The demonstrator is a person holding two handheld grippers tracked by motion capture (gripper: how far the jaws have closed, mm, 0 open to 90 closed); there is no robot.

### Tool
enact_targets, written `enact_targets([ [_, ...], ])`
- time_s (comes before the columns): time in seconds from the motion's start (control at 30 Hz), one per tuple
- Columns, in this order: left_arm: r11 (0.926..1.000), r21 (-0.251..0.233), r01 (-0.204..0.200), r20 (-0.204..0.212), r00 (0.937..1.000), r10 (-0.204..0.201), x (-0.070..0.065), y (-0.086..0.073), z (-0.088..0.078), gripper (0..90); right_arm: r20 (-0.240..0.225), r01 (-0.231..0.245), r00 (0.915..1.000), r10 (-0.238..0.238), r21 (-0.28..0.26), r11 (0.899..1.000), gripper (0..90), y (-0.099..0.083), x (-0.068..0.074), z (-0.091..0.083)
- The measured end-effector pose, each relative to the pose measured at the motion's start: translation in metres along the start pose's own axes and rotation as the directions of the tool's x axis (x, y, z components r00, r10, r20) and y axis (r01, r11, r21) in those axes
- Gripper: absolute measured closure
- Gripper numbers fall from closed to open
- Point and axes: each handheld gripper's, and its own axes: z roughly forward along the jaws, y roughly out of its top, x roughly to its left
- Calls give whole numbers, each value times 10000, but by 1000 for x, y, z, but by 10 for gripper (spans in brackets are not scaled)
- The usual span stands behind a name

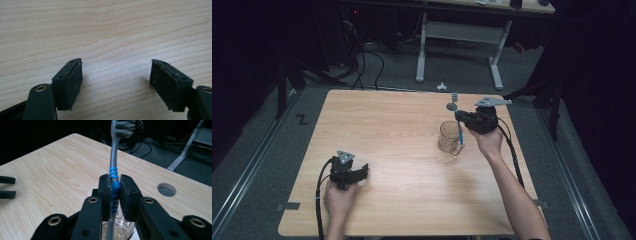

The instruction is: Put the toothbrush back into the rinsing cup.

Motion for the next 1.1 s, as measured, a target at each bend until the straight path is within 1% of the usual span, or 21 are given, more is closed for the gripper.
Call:
enact_targets([
  [0.33,10000,8,-20,-19,10000,20,0,0,0,271,21,11,10000,-12,77,10000,798,-4,0,-5],
  [0.73,10000,10,-19,-23,10000,19,0,0,0,270,63,134,9999,-135,195,9997,799,-6,2,-10],
  [0.97,10000,10,-21,-27,10000,21,0,0,0,270,106,288,9995,-290,237,9993,799,-9,4,-12],
  [1.1,10000,9,-15,-20,10000,15,0,0,0,270,125,282,9995,-286,298,9992,799,-11,5,-13],
])
